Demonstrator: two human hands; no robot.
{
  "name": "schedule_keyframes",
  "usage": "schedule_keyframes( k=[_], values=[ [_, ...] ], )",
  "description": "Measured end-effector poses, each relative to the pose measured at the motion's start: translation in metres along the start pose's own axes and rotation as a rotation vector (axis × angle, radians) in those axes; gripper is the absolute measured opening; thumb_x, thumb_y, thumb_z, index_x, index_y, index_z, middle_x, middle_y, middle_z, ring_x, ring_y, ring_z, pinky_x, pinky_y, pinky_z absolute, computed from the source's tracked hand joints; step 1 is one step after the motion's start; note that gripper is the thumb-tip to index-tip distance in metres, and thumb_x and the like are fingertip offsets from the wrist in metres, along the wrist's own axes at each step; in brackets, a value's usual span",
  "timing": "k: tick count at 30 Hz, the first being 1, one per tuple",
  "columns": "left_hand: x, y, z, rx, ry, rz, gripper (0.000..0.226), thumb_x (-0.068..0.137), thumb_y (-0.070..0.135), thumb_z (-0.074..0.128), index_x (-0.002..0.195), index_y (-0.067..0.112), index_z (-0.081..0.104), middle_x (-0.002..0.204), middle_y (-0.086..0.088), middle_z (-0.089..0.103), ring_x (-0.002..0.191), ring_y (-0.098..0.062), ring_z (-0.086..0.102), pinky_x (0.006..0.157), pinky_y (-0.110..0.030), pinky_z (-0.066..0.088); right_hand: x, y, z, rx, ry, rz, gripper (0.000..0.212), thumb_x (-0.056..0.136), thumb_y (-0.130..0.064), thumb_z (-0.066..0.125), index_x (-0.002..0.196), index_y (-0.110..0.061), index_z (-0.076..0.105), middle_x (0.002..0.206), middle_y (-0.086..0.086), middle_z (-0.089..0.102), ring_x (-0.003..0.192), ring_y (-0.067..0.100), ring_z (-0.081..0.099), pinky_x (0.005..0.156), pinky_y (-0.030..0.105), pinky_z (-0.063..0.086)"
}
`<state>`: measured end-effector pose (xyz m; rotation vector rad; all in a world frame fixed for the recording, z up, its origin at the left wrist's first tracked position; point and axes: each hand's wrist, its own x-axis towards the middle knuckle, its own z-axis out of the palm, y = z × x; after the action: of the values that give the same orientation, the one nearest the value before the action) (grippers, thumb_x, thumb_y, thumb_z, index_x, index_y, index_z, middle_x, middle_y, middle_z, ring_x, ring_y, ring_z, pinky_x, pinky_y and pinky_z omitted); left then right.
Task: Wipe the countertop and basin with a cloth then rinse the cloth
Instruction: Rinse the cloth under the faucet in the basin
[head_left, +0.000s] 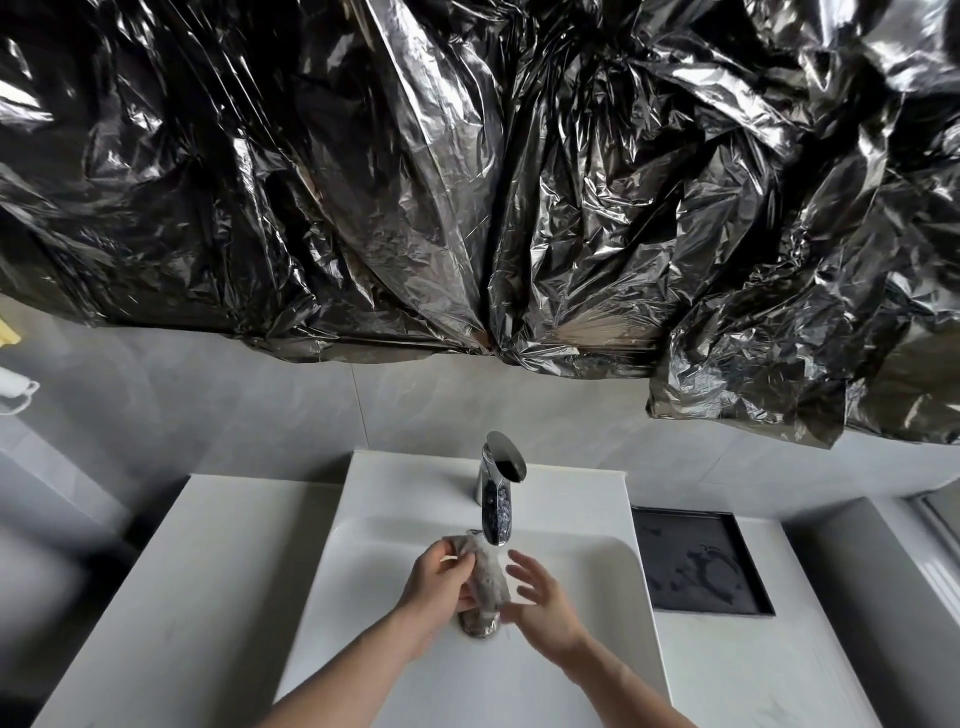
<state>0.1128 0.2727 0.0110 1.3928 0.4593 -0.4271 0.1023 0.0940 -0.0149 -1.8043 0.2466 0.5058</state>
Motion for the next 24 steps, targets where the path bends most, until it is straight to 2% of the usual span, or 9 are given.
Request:
schedule_keyframes(
  k=[2, 5, 7, 9, 12, 14, 17, 21, 24],
  values=[
    [-0.005, 0.007, 0.008, -0.055, -0.013, -0.053, 0.017, 0.105, 0.014, 0.055, 0.117, 0.004, 0.063, 0.103, -0.023, 0.077, 0.087, -0.037, 0.078, 0.069, -0.04, 0.064, -0.003, 0.001, 0.003, 0.06, -0.052, 0.049, 0.091, 0.054, -0.026, 0.082, 0.139, -0.036, 0.052, 0.128, -0.007, 0.066, 0.119, 0.011, 0.062, 0.1, 0.03, 0.051],
    [-0.007, 0.012, 0.008, -0.007, -0.001, -0.095, 0.024, 0.102, 0.027, 0.062, 0.115, 0.006, 0.066, 0.101, -0.019, 0.078, 0.09, -0.038, 0.078, 0.076, -0.044, 0.065, -0.006, -0.005, 0.007, 0.098, -0.039, 0.066, 0.056, 0.077, -0.005, 0.075, 0.123, -0.034, 0.064, 0.101, -0.002, 0.08, 0.086, 0.008, 0.073, 0.077, 0.02, 0.052],
    [-0.002, 0.012, 0.0, 0.197, 0.028, -0.044, 0.031, 0.095, 0.048, 0.067, 0.105, 0.02, 0.074, 0.098, -0.01, 0.079, 0.091, -0.034, 0.078, 0.083, -0.048, 0.064, -0.007, -0.008, 0.009, 0.074, 0.037, 0.03, 0.041, 0.083, 0.004, 0.065, 0.108, -0.028, 0.073, 0.084, 0.002, 0.079, 0.072, 0.014, 0.07, 0.068, 0.024, 0.052],
    [0.001, 0.011, -0.012, 0.54, 0.075, 0.039, 0.032, 0.088, 0.062, 0.063, 0.089, 0.033, 0.075, 0.09, 0.006, 0.079, 0.09, -0.023, 0.075, 0.085, -0.04, 0.061, -0.006, -0.011, 0.009, 0.05, 0.092, -0.023, 0.023, 0.081, -0.006, 0.064, 0.094, -0.021, 0.077, 0.077, 0.003, 0.077, 0.067, 0.016, 0.067, 0.065, 0.028, 0.054],
    [0.002, 0.019, -0.026, 0.783, 0.175, 0.133, 0.018, 0.091, 0.05, 0.065, 0.082, 0.035, 0.071, 0.1, 0.013, 0.077, 0.099, -0.014, 0.071, 0.089, -0.027, 0.054, -0.001, -0.014, 0.006, -0.119, 0.131, -0.092, 0.018, 0.075, -0.038, 0.072, 0.077, -0.02, 0.074, 0.062, -0.011, 0.065, 0.058, 0.001, 0.054, 0.061, 0.026, 0.045],
    [-0.002, 0.028, -0.032, 0.799, 0.207, 0.171, 0.007, 0.092, 0.035, 0.066, 0.087, 0.039, 0.068, 0.107, 0.014, 0.076, 0.099, -0.012, 0.071, 0.091, -0.025, 0.052, 0.003, -0.015, 0.005, -0.23, 0.165, -0.15, 0.023, 0.085, -0.038, 0.074, 0.072, -0.019, 0.07, 0.058, -0.012, 0.059, 0.056, 0.001, 0.049, 0.06, 0.028, 0.042],
    [-0.01, 0.043, -0.031, 0.772, 0.194, 0.264, 0.015, 0.092, 0.024, 0.066, 0.096, 0.038, 0.069, 0.111, 0.017, 0.073, 0.088, -0.006, 0.07, 0.089, -0.027, 0.054, 0.002, -0.021, 0.005, -0.318, 0.16, -0.172, 0.023, 0.09, -0.04, 0.073, 0.072, -0.027, 0.069, 0.059, -0.019, 0.065, 0.056, 0.001, 0.054, 0.059, 0.022, 0.043],
    [-0.024, 0.067, -0.017, 0.759, 0.191, 0.5, 0.028, 0.091, 0.019, 0.063, 0.113, 0.037, 0.064, 0.118, 0.023, 0.063, 0.092, 0.002, 0.065, 0.084, -0.024, 0.052, 0.003, -0.025, 0.007, -0.366, 0.165, -0.163, 0.006, 0.083, -0.03, 0.07, 0.088, -0.029, 0.073, 0.074, -0.022, 0.074, 0.069, 0.002, 0.069, 0.067, 0.022, 0.053],
    [-0.031, 0.084, -0.007, 0.808, 0.159, 0.664, 0.039, 0.09, 0.017, 0.061, 0.123, 0.038, 0.06, 0.123, 0.025, 0.052, 0.102, 0.003, 0.061, 0.085, -0.027, 0.054, 0.003, -0.03, 0.007, -0.416, 0.14, -0.151, 0.024, 0.079, -0.021, 0.068, 0.1, -0.033, 0.068, 0.076, -0.028, 0.071, 0.069, 0.003, 0.068, 0.068, 0.017, 0.053]
  ],
)
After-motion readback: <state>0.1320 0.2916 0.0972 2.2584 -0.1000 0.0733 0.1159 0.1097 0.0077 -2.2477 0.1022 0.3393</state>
